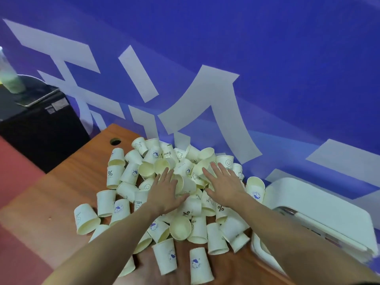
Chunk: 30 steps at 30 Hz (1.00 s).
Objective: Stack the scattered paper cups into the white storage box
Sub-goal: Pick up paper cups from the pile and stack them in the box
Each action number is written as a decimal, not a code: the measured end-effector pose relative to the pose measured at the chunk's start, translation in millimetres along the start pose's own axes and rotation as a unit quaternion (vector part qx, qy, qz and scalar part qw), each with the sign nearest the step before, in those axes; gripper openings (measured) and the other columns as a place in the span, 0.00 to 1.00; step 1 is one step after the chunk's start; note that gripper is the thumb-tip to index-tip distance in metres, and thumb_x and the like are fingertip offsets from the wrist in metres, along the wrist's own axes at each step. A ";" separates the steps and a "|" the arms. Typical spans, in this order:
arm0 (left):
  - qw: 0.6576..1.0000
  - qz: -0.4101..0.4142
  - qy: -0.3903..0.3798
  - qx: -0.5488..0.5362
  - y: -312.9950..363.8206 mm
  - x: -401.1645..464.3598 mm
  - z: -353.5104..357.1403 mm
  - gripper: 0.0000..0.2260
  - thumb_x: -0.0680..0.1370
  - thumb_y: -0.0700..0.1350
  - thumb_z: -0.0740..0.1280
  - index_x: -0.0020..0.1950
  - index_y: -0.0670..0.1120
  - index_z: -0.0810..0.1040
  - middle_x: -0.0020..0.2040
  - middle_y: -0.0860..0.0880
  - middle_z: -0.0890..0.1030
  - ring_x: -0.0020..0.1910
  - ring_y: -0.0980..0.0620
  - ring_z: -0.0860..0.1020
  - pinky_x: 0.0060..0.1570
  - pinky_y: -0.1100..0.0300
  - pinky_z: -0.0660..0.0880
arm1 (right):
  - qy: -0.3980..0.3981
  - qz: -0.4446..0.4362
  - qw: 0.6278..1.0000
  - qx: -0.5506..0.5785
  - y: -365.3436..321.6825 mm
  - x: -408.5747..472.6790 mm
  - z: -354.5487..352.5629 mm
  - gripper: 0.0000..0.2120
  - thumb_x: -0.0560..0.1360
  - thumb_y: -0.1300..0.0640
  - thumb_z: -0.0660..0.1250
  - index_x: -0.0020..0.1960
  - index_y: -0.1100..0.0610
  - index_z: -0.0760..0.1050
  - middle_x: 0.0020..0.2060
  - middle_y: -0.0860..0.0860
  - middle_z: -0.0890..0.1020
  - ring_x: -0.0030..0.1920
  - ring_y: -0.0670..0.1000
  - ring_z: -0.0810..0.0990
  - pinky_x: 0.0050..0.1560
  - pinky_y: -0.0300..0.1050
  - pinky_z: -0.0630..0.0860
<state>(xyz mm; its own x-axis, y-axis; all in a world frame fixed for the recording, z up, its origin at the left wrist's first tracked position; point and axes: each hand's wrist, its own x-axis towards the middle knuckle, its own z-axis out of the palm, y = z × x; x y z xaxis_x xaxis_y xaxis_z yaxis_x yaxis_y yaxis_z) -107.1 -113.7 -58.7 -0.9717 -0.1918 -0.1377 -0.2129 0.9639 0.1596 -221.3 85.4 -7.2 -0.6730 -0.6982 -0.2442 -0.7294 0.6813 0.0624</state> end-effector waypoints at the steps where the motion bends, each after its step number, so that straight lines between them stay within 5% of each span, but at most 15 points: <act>1: 1.000 0.014 0.025 -0.006 -4.5 4.1 5.3 0.40 0.71 0.72 0.45 0.66 0.46 0.76 0.77 0.45 0.61 0.78 0.45 0.53 0.75 0.46 0.51 | -0.003 0.006 1.000 0.000 -0.1 7.2 3.3 0.31 0.80 0.41 0.54 0.79 0.45 0.45 0.79 0.53 0.46 0.78 0.56 0.45 0.76 0.56 0.49; 4: 0.991 0.066 0.116 -0.006 -16.0 16.3 22.2 0.26 0.74 0.67 0.56 0.44 0.47 0.82 0.55 0.47 0.75 0.59 0.45 0.72 0.60 0.50 0.67 | 0.005 0.019 1.000 -0.023 -0.9 24.4 10.3 0.29 0.80 0.48 0.58 0.78 0.47 0.52 0.76 0.56 0.58 0.74 0.58 0.56 0.71 0.55 0.59; 11: 0.979 0.138 0.144 -0.044 -17.7 27.9 29.9 0.18 0.75 0.56 0.60 0.32 0.47 0.77 0.32 0.51 0.73 0.32 0.49 0.73 0.35 0.58 0.69 | 0.039 0.021 0.997 -0.061 -4.1 46.2 15.8 0.23 0.71 0.63 0.68 0.64 0.53 0.69 0.59 0.55 0.74 0.59 0.57 0.71 0.57 0.53 0.67; 15: 0.979 0.159 0.124 -0.042 -14.6 28.1 24.9 0.14 0.74 0.50 0.67 0.30 0.46 0.75 0.29 0.51 0.73 0.28 0.49 0.73 0.30 0.62 0.63 | 0.052 0.015 0.995 -0.083 -6.9 44.4 10.1 0.17 0.72 0.63 0.68 0.60 0.55 0.74 0.55 0.54 0.77 0.58 0.56 0.73 0.58 0.52 0.67; 20: 0.985 0.132 0.112 -0.010 -12.1 22.3 19.6 0.12 0.74 0.48 0.71 0.31 0.47 0.77 0.30 0.51 0.76 0.30 0.48 0.76 0.27 0.61 0.65 | 0.082 0.024 0.993 -0.079 -6.7 21.3 -1.7 0.12 0.67 0.64 0.73 0.48 0.55 0.78 0.41 0.52 0.80 0.44 0.55 0.79 0.49 0.50 0.71; 23: 0.988 0.107 0.113 0.009 -5.9 14.9 8.9 0.12 0.75 0.48 0.69 0.32 0.46 0.77 0.30 0.51 0.76 0.30 0.47 0.76 0.25 0.59 0.68 | 0.073 0.023 0.994 -0.076 -6.5 -0.3 -9.9 0.11 0.65 0.65 0.73 0.46 0.56 0.77 0.38 0.52 0.80 0.40 0.56 0.80 0.46 0.48 0.69; 27: 0.985 0.101 0.135 0.026 8.1 2.5 -9.1 0.14 0.73 0.48 0.72 0.30 0.47 0.76 0.28 0.52 0.74 0.25 0.48 0.75 0.23 0.61 0.67 | 0.090 0.031 0.991 -0.089 -3.8 -31.0 -9.4 0.20 0.47 0.63 0.81 0.32 0.54 0.74 0.23 0.49 0.74 0.23 0.52 0.74 0.32 0.43 0.66; 30: 0.981 0.102 0.158 0.044 27.6 -5.7 -21.6 0.14 0.69 0.48 0.77 0.28 0.48 0.77 0.26 0.52 0.73 0.22 0.49 0.74 0.21 0.63 0.64 | 0.102 0.032 0.991 -0.076 -1.2 -55.1 -5.5 0.19 0.51 0.60 0.81 0.32 0.53 0.73 0.21 0.48 0.73 0.22 0.52 0.73 0.31 0.43 0.64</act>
<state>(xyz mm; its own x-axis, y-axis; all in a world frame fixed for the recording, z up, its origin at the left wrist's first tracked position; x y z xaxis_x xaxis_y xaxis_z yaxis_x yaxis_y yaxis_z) -109.7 -89.9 -32.4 -0.9793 -0.0277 0.2004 -0.0149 0.9978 0.0650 -184.0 121.9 11.6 -0.7184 -0.6947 -0.0346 -0.6836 0.6959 0.2201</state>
